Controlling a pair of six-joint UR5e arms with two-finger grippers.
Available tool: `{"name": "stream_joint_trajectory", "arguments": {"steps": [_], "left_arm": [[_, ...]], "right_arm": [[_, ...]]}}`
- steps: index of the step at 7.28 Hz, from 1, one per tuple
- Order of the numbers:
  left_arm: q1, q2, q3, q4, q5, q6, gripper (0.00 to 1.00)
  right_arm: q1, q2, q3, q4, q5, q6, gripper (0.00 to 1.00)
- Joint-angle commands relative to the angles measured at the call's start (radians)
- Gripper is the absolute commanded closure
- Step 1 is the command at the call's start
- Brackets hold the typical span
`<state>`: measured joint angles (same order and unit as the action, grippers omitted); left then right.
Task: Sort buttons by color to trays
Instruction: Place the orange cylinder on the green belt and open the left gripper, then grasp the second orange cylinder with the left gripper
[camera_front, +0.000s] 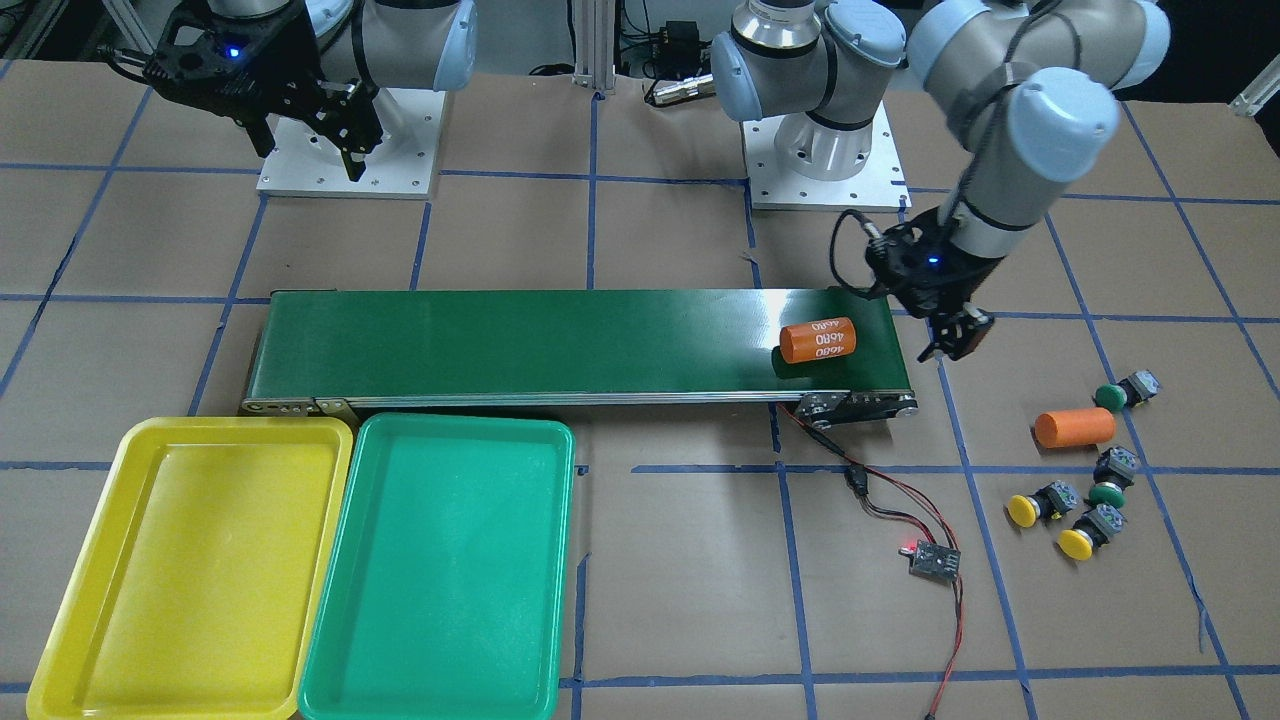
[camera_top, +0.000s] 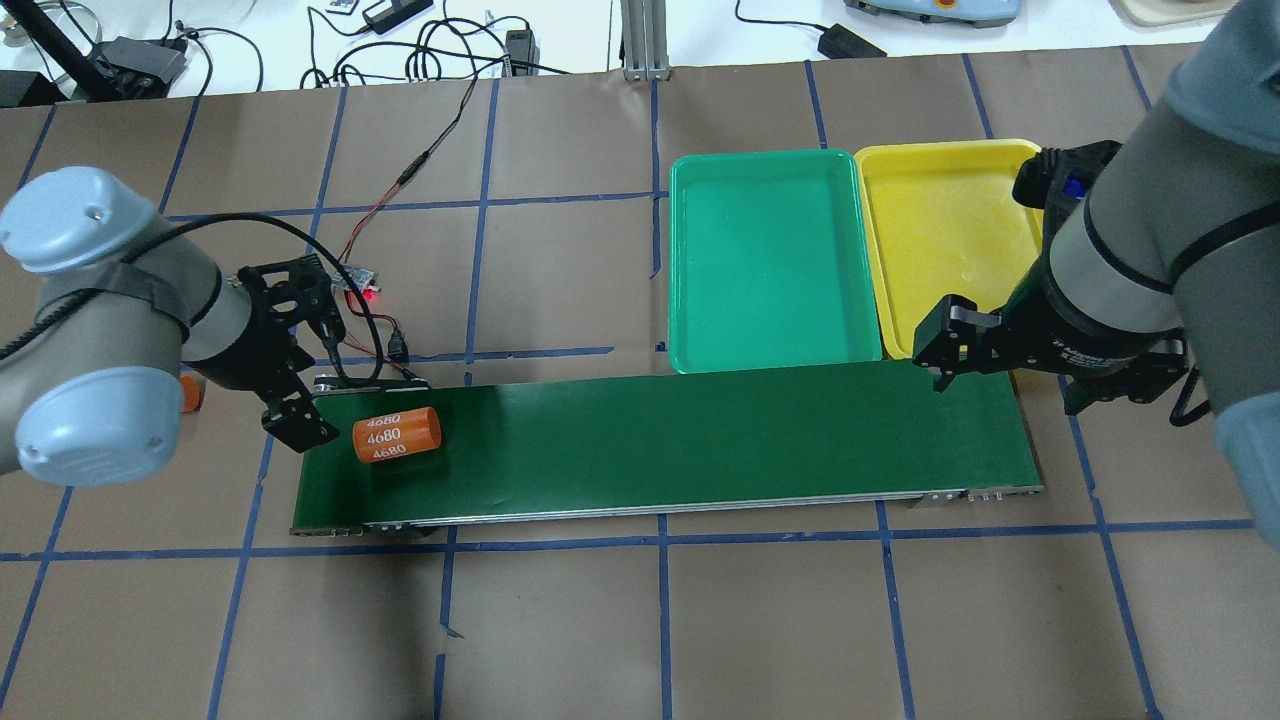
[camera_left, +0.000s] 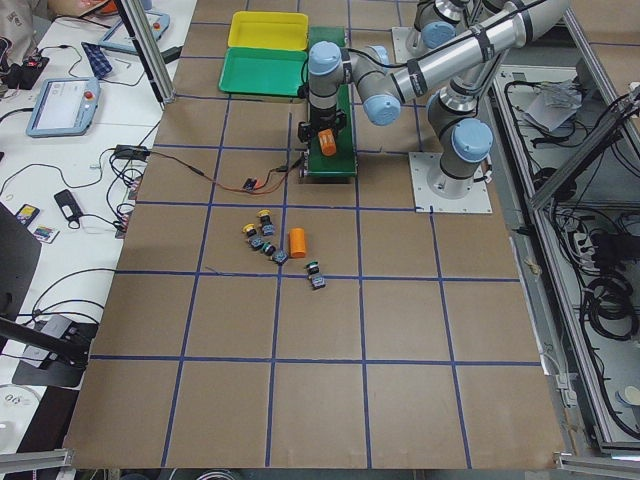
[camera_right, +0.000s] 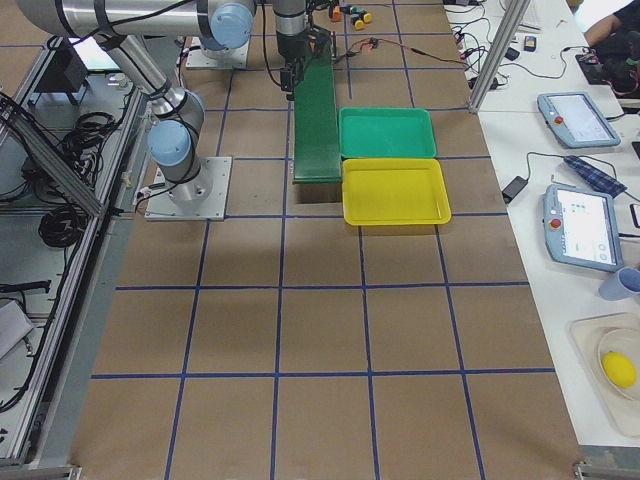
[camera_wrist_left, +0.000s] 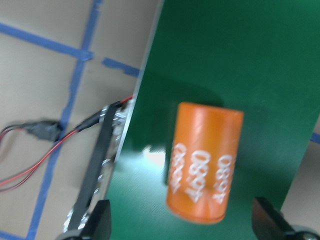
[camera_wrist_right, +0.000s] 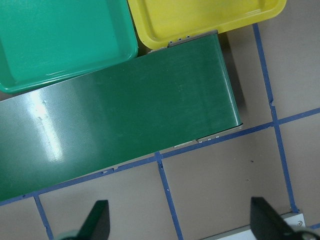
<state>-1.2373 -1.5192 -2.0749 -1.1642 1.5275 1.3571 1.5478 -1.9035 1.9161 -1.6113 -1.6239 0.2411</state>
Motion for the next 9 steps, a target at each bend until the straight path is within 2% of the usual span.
{"name": "stream_joint_trajectory", "arguments": {"steps": [1, 4, 5, 7, 9], "left_arm": [[0.250, -0.091, 0.088, -0.045, -0.007, 0.016, 0.00], [0.284, -0.287, 0.243, 0.011, 0.057, 0.206, 0.00], [0.335, -0.347, 0.280, 0.014, 0.086, 0.270, 0.00], [0.338, -0.406, 0.262, 0.104, 0.080, 0.449, 0.00], [0.337, -0.427, 0.227, 0.130, 0.085, 0.490, 0.00]], "right_arm": [[0.000, 0.000, 0.000, -0.006, 0.001, -0.002, 0.00], [0.000, -0.002, 0.000, -0.004, -0.001, 0.000, 0.00], [0.000, -0.002, 0.000, -0.004, 0.001, -0.002, 0.00], [0.000, -0.002, -0.002, -0.006, 0.001, 0.000, 0.00], [0.000, 0.000, -0.002, -0.007, 0.002, 0.000, 0.00]]}}
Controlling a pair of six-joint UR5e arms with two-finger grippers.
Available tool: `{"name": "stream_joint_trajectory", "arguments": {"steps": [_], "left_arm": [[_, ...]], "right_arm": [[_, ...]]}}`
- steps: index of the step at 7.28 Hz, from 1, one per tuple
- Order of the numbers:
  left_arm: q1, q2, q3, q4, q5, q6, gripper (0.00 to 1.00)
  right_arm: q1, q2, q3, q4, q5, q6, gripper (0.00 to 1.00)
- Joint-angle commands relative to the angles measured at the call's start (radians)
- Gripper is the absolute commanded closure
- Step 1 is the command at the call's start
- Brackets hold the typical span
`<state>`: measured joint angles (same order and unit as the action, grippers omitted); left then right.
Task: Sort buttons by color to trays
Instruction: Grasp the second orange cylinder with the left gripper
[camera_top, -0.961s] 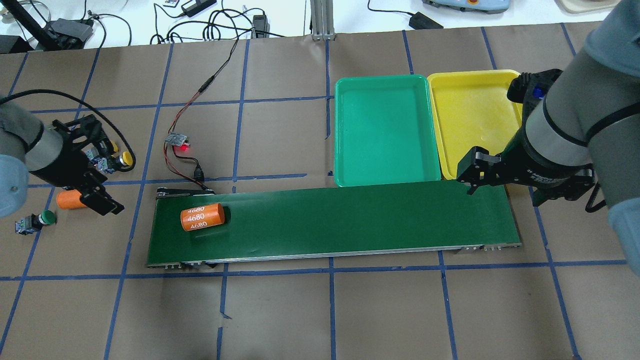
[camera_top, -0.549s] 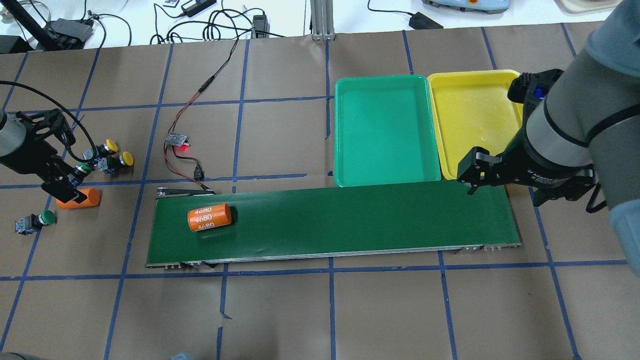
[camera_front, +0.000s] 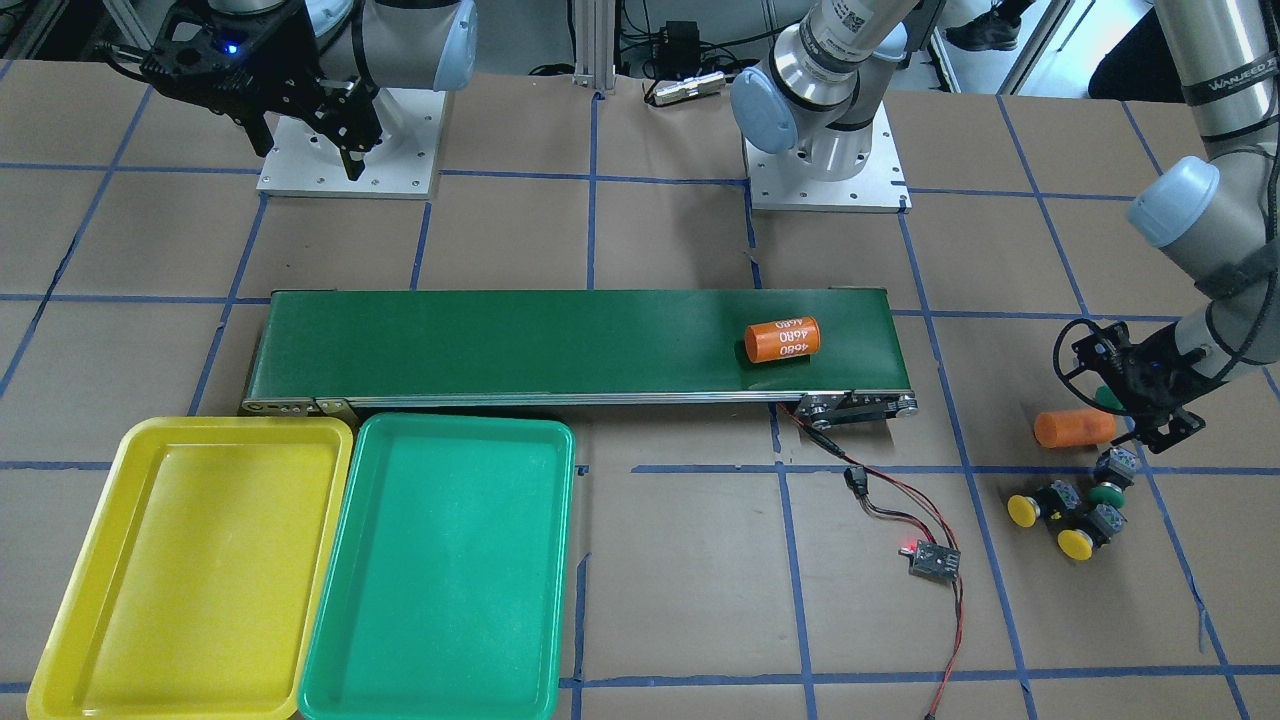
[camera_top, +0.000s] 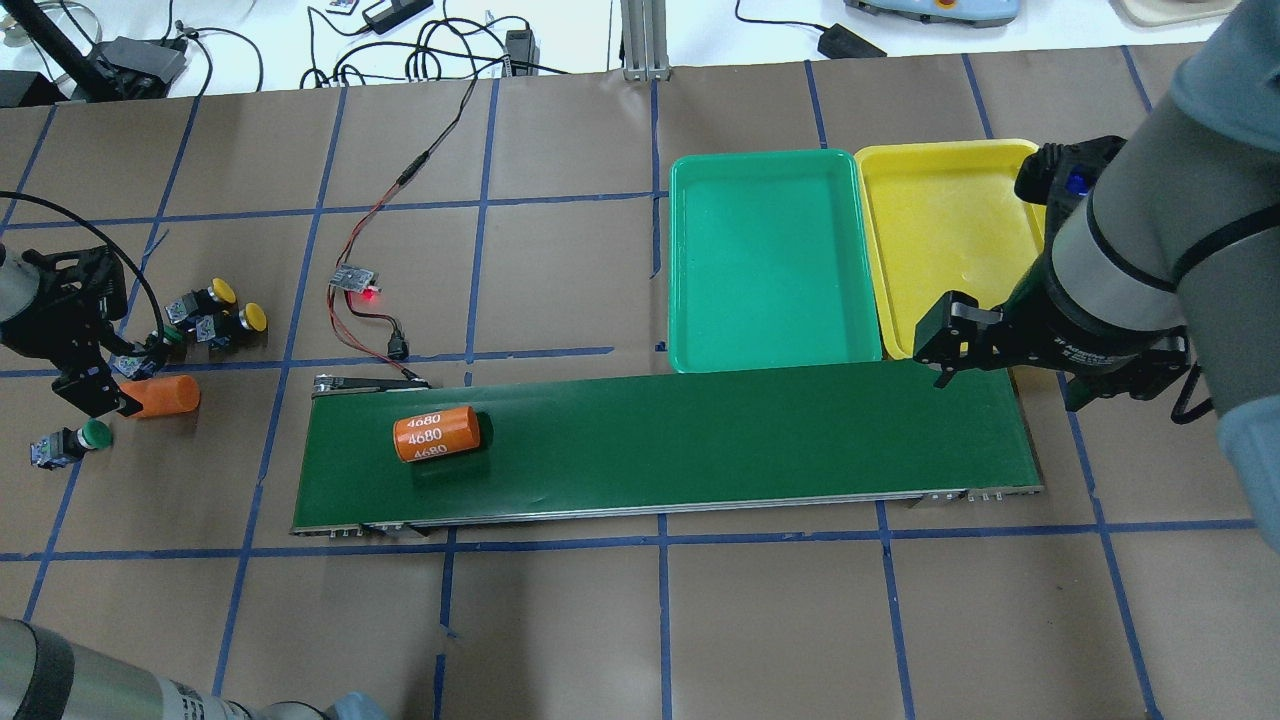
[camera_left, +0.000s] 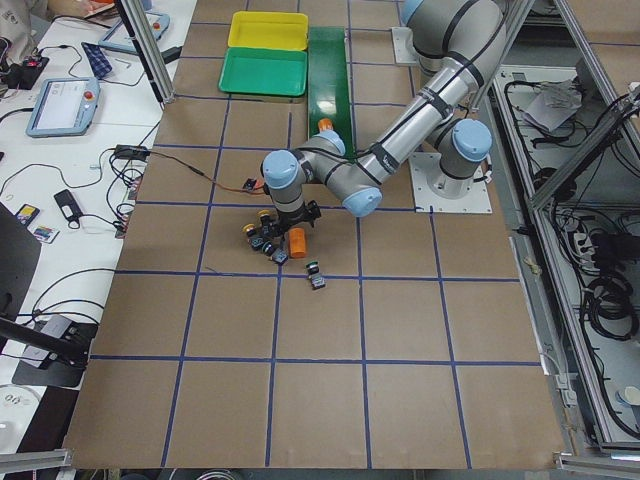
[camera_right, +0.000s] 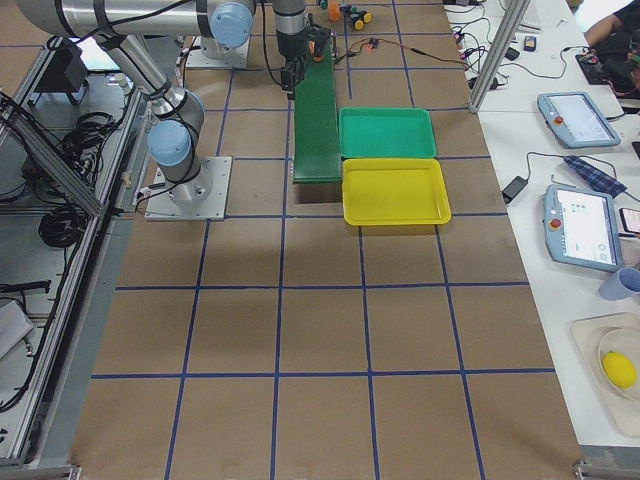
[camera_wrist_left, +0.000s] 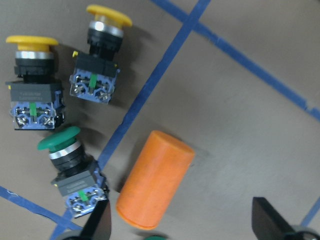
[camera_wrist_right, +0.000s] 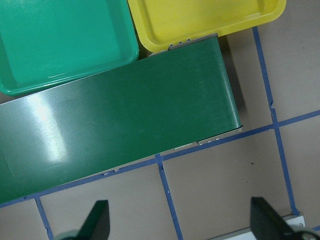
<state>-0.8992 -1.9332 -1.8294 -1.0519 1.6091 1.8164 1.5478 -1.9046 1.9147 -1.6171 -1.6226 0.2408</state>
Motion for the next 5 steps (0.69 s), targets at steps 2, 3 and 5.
{"name": "stream_joint_trajectory", "arguments": {"steps": [2, 3, 5], "left_arm": [[-0.001, -0.032, -0.034, 0.021, 0.003, 0.044, 0.00], [-0.001, -0.041, -0.034, 0.047, -0.001, 0.046, 0.00], [0.000, -0.053, -0.036, 0.067, -0.009, 0.072, 0.05]], "right_arm": [[0.000, -0.001, 0.000, -0.001, 0.001, 0.000, 0.00], [0.000, -0.001, 0.000, -0.001, 0.001, 0.000, 0.00], [0.000, 0.001, 0.000, -0.001, 0.001, 0.000, 0.00]]}}
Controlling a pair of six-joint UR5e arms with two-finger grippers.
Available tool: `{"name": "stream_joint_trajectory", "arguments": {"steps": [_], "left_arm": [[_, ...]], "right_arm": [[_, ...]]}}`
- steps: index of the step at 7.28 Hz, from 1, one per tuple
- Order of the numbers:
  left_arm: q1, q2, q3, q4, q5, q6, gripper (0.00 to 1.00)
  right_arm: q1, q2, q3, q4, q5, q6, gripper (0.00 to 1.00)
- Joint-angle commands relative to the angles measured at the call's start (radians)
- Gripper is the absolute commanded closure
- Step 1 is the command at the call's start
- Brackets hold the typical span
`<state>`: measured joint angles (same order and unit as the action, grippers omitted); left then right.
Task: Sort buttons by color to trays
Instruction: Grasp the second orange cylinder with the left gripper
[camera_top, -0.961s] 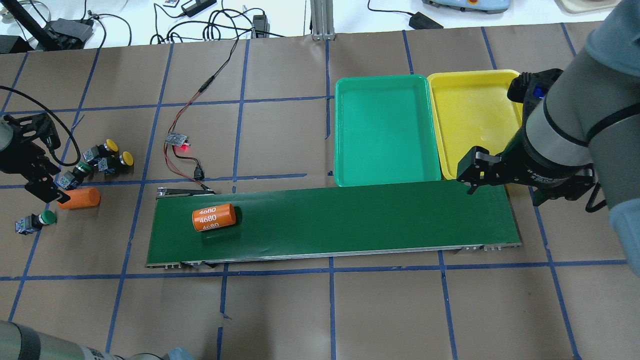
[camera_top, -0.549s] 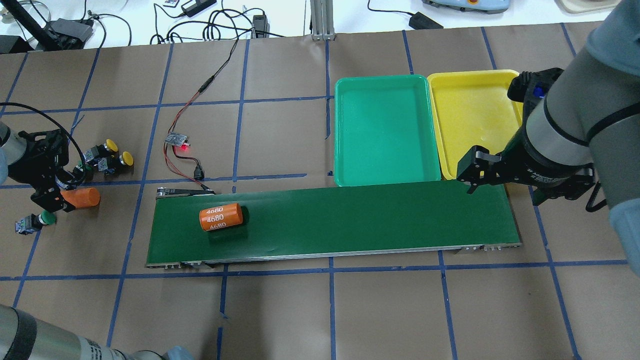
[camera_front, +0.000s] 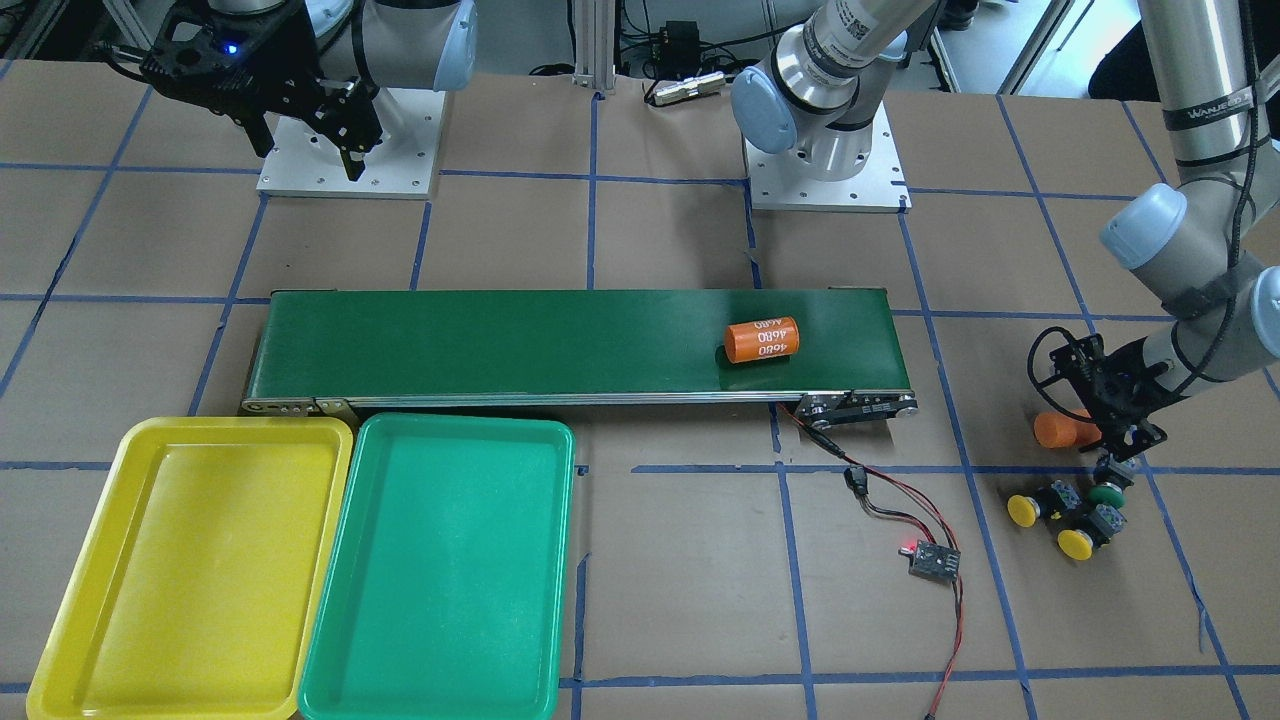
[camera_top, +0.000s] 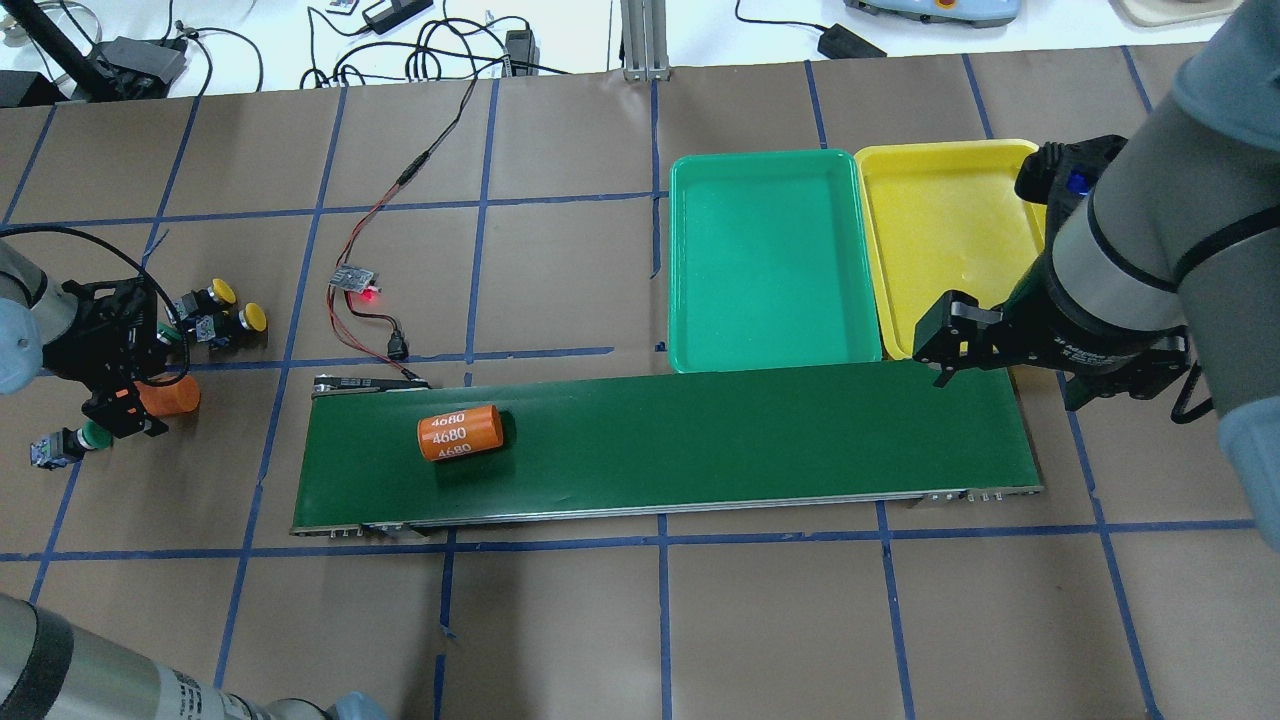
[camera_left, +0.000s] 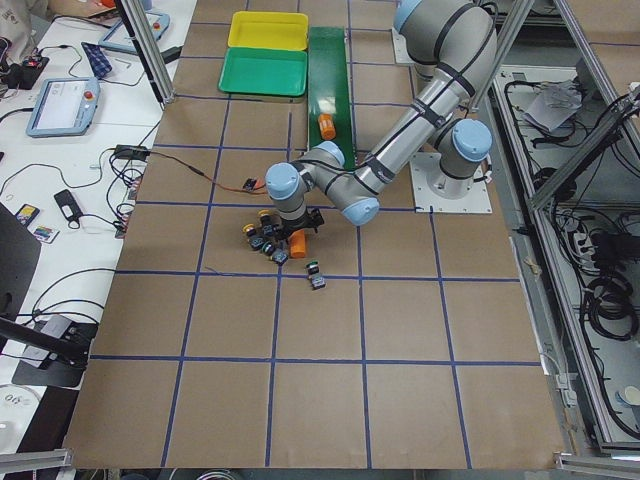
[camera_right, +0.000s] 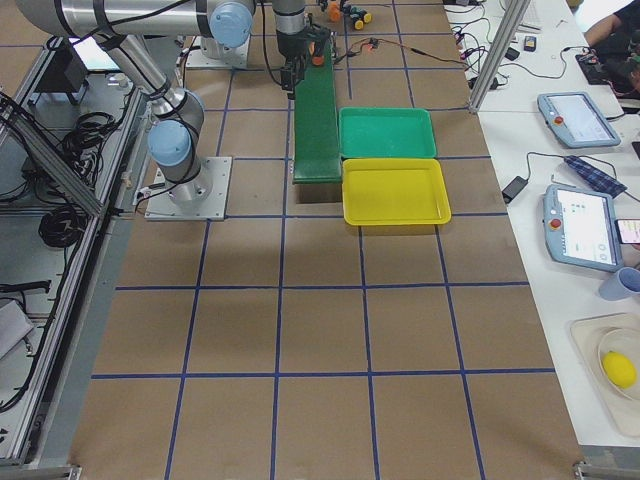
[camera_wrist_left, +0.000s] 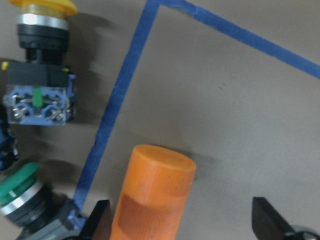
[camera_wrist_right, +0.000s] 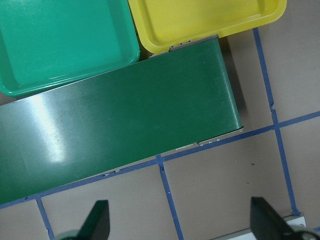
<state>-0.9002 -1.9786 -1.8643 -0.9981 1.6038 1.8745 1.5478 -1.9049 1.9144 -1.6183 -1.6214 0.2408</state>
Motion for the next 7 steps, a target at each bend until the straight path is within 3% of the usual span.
{"name": "stream_joint_trajectory", "arguments": {"steps": [1, 2, 3, 5, 7], "left_arm": [[0.004, -0.009, 0.001, 0.021, -0.007, 0.011, 0.29], [0.004, -0.011, -0.001, 0.036, -0.005, 0.014, 0.69], [0.004, -0.011, -0.001, 0.047, -0.004, 0.012, 0.98], [-0.019, 0.058, -0.022, -0.009, -0.004, -0.023, 1.00], [-0.096, 0.205, -0.027, -0.217, -0.045, -0.101, 1.00]], "right_arm": [[0.000, 0.001, 0.000, 0.000, 0.000, 0.000, 0.00], [0.000, 0.000, -0.003, -0.002, 0.003, 0.002, 0.00], [0.000, 0.001, -0.003, -0.011, 0.006, 0.000, 0.00], [0.000, 0.000, -0.002, -0.009, 0.000, -0.002, 0.00], [0.000, 0.001, -0.002, -0.009, 0.000, -0.002, 0.00]]}}
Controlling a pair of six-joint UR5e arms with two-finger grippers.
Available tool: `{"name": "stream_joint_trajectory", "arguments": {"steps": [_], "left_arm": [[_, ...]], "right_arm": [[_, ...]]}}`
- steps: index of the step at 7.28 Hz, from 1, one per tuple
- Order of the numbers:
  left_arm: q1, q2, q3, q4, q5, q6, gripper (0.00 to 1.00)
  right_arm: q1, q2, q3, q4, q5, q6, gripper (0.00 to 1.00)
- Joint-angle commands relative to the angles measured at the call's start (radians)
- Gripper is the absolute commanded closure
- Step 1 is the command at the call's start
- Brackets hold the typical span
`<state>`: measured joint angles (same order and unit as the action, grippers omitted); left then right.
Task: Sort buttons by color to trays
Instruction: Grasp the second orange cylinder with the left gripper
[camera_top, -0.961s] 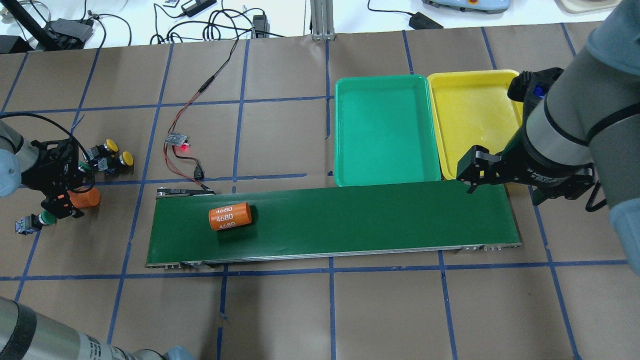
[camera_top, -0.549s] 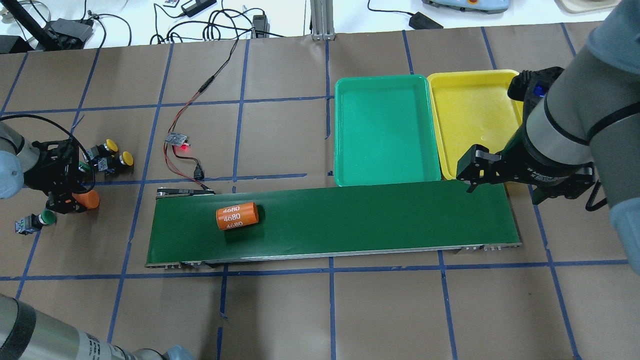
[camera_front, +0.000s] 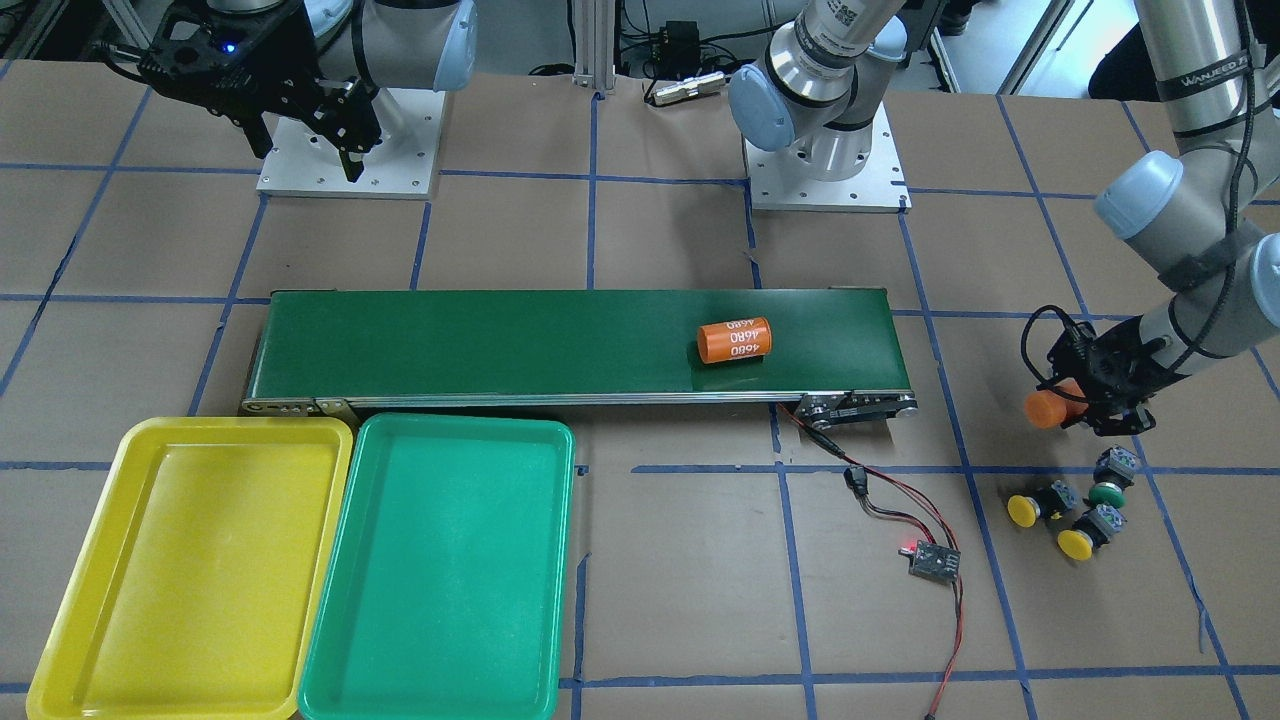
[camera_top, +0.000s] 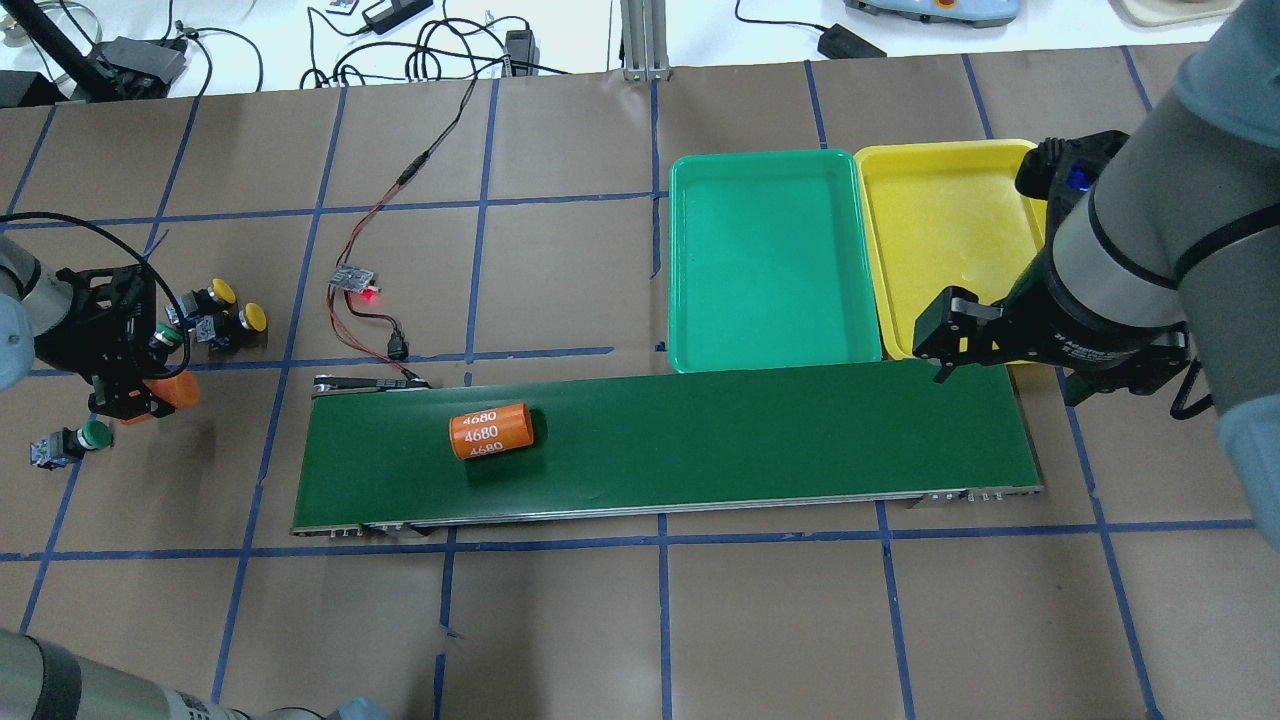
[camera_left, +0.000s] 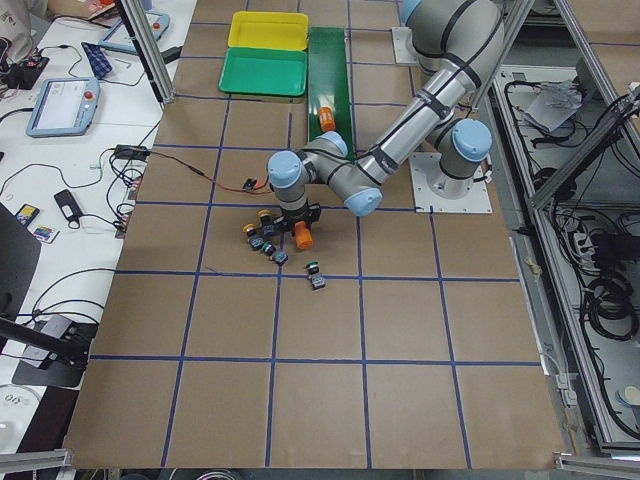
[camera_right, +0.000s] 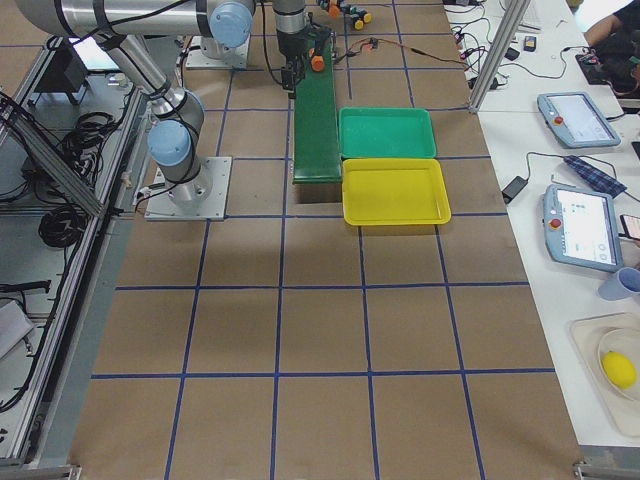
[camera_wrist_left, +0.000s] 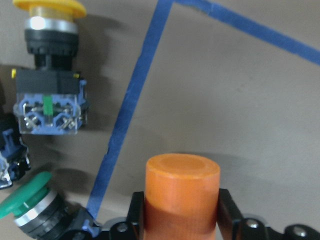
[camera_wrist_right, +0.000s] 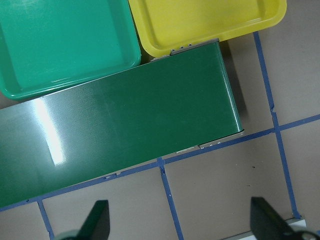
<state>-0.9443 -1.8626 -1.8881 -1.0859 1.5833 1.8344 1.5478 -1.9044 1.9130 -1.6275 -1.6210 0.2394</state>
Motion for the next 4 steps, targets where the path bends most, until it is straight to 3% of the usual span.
{"name": "stream_joint_trajectory", "arguments": {"steps": [1, 4], "left_arm": [[-0.126, 0.158, -0.006, -0.184, -0.028, -0.082, 1.00], [-0.298, 0.297, -0.147, -0.184, -0.064, -0.275, 1.00]], "right_arm": [[0.000, -0.001, 0.001, 0.000, 0.000, 0.000, 0.00], [0.000, -0.001, 0.001, 0.000, 0.000, 0.000, 0.00]]}}
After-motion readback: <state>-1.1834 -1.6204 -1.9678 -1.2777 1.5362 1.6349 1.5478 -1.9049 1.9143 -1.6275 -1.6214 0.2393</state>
